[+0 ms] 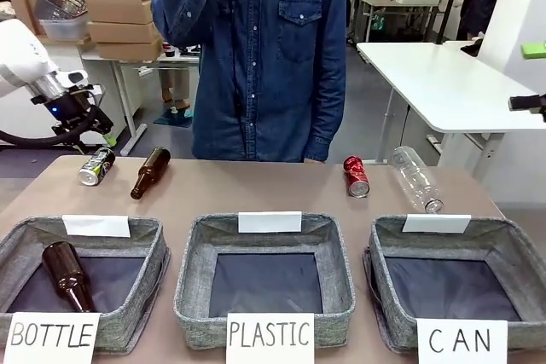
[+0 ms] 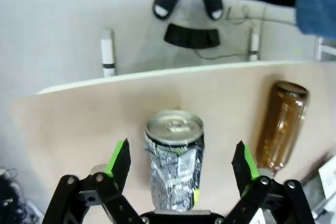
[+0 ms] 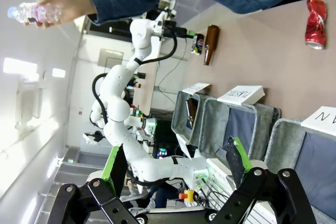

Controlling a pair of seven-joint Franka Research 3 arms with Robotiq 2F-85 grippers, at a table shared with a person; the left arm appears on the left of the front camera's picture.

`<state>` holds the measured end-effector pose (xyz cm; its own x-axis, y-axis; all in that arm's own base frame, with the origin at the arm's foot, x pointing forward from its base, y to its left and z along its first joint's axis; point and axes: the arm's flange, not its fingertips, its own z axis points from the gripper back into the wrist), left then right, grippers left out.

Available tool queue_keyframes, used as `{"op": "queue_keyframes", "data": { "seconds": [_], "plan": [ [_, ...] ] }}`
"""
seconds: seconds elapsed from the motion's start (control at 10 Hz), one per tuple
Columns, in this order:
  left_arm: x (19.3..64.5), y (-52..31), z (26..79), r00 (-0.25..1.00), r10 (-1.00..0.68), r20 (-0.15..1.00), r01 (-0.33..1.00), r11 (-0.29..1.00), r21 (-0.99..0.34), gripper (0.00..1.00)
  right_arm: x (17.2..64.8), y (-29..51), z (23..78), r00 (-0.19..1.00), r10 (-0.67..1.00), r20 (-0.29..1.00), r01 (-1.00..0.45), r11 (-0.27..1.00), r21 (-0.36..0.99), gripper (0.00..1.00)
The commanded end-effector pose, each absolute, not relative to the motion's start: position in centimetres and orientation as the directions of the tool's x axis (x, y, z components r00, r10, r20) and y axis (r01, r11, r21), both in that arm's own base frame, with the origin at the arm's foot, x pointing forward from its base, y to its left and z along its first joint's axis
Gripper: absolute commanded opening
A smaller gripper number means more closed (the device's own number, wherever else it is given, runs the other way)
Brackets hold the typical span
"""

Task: Sort the can waste into the basket.
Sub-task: Pick up the can waste from the table and place it in the right Fabric basket.

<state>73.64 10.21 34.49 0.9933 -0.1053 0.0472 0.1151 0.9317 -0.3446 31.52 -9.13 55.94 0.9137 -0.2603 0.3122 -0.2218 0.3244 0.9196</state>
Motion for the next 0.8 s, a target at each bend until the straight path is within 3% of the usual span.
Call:
{"op": "queue_keyframes", "data": {
  "seconds": [0.0, 0.7],
  "plan": [
    [75.2, 9.8, 34.0, 0.999, -0.033, 0.011, 0.035, 0.975, -0.218, 1.00, 31.8, -9.0, 56.1, 0.904, -0.260, 0.339, -0.256, 0.305, 0.917, 1.00],
    [73.0, 7.6, 31.8, 0.987, -0.148, -0.059, 0.141, 0.985, -0.101, 1.00, 31.8, -9.0, 56.1, 0.904, -0.260, 0.339, -0.256, 0.305, 0.917, 1.00]
  ]
}}
